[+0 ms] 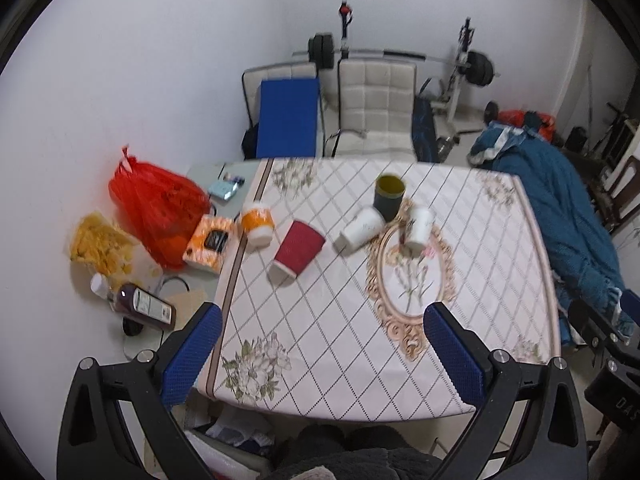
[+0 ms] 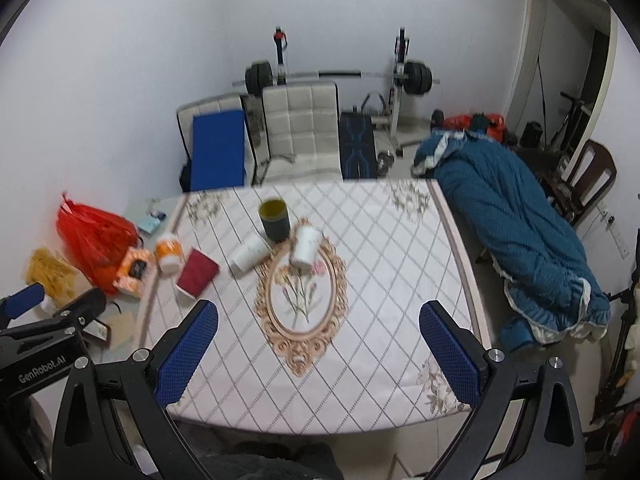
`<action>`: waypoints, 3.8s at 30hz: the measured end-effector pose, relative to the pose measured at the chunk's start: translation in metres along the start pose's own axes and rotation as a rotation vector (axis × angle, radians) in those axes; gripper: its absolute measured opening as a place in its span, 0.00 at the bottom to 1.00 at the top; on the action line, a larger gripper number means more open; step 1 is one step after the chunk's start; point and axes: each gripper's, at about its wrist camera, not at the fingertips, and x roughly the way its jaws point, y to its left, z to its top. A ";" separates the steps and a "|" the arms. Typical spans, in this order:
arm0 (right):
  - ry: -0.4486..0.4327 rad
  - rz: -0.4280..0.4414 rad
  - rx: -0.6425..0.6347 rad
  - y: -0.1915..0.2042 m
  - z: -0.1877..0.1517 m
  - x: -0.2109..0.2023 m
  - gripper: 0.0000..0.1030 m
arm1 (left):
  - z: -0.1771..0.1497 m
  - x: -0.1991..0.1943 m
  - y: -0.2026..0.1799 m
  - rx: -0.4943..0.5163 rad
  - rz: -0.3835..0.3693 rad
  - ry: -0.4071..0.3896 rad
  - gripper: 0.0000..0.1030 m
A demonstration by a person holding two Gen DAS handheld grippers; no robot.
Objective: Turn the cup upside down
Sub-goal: 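Reach the left tool to the upright bird-print white cup and grasp it, then lift the bird-print cup off the tablecloth with the left tool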
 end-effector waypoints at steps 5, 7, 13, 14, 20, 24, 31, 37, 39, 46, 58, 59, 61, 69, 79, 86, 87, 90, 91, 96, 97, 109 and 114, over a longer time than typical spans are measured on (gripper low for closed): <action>0.134 0.006 -0.009 -0.022 -0.026 0.068 0.99 | -0.015 0.051 -0.011 -0.014 0.026 0.090 1.00; 0.197 0.009 -0.014 -0.029 -0.039 0.097 0.99 | -0.021 0.070 -0.015 -0.021 0.040 0.121 1.00; 0.343 -0.013 -0.034 -0.043 -0.069 0.171 0.99 | -0.025 0.126 -0.024 -0.024 0.034 0.213 1.00; 0.360 -0.012 -0.034 -0.044 -0.072 0.180 0.99 | -0.023 0.137 -0.027 -0.016 0.039 0.228 1.00; 0.474 -0.026 -0.018 -0.045 -0.082 0.239 0.99 | -0.005 0.190 -0.036 0.023 0.019 0.302 1.00; 0.533 -0.035 0.020 -0.047 -0.078 0.275 0.99 | 0.018 0.229 -0.038 0.051 0.011 0.336 1.00; 0.599 -0.060 0.052 -0.042 -0.058 0.330 0.99 | 0.070 0.289 -0.044 0.141 0.010 0.335 1.00; 0.606 -0.076 0.052 -0.035 -0.034 0.361 0.99 | 0.101 0.330 -0.058 0.295 0.014 0.330 1.00; 0.606 -0.082 0.055 -0.033 -0.027 0.370 0.99 | 0.108 0.342 -0.063 0.351 0.012 0.335 1.00; 0.624 -0.090 0.083 -0.030 -0.018 0.396 0.99 | 0.115 0.383 -0.086 0.576 0.028 0.366 1.00; 0.667 -0.088 0.117 -0.030 -0.025 0.416 0.99 | 0.107 0.442 -0.111 0.723 -0.003 0.474 1.00; 0.669 -0.088 0.118 -0.030 -0.026 0.416 0.99 | 0.105 0.445 -0.113 0.728 -0.009 0.478 1.00; 0.671 -0.090 0.119 -0.030 -0.026 0.417 0.99 | 0.104 0.450 -0.115 0.736 -0.018 0.478 1.00; 0.681 -0.101 0.122 -0.031 -0.023 0.421 0.99 | 0.101 0.466 -0.118 0.744 -0.059 0.482 0.83; 0.688 -0.113 0.126 -0.027 -0.020 0.422 0.99 | 0.096 0.469 -0.120 0.735 -0.068 0.477 0.58; 0.684 -0.130 0.144 -0.028 -0.020 0.418 0.99 | 0.091 0.452 -0.101 0.671 -0.095 0.440 0.58; 0.681 -0.129 0.148 -0.028 -0.021 0.417 0.99 | 0.090 0.446 -0.098 0.658 -0.097 0.437 0.58; 0.673 -0.124 0.156 -0.028 -0.024 0.411 0.99 | 0.086 0.428 -0.088 0.615 -0.114 0.433 0.58; 0.673 -0.121 0.159 -0.029 -0.025 0.411 0.99 | 0.082 0.419 -0.084 0.598 -0.122 0.436 0.58; 0.675 -0.096 0.160 -0.028 -0.035 0.401 0.99 | 0.065 0.385 -0.067 0.505 -0.166 0.476 0.58; 0.675 -0.090 0.156 -0.027 -0.037 0.399 0.99 | 0.061 0.381 -0.062 0.483 -0.176 0.494 0.58; 0.702 -0.031 0.075 -0.051 -0.071 0.374 0.99 | -0.032 0.366 -0.034 0.039 -0.307 0.764 0.58; 0.722 -0.029 0.061 -0.070 -0.086 0.375 0.99 | -0.058 0.376 -0.038 -0.080 -0.331 0.792 0.58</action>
